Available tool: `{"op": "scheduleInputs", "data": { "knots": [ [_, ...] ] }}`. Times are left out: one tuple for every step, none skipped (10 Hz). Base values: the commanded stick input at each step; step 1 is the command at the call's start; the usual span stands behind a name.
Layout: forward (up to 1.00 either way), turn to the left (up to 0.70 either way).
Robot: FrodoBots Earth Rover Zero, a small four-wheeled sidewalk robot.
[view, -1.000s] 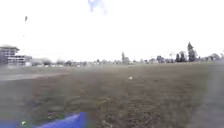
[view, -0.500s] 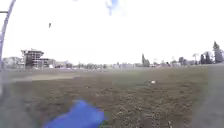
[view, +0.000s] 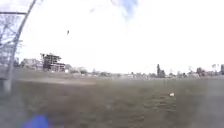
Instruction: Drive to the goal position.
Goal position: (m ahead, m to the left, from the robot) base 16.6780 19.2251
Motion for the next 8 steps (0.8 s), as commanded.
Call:
{"op": "scheduleInputs", "data": {
  "knots": [
    [0.7, 0.27],
    [0.7, 0.27],
    [0.7, 0.27],
    [0.7, 0.27],
    [0.7, 0.27],
    [0.18, 0.07],
    [0.0, 0.0],
    [0.0, 0.0]
  ]
}}
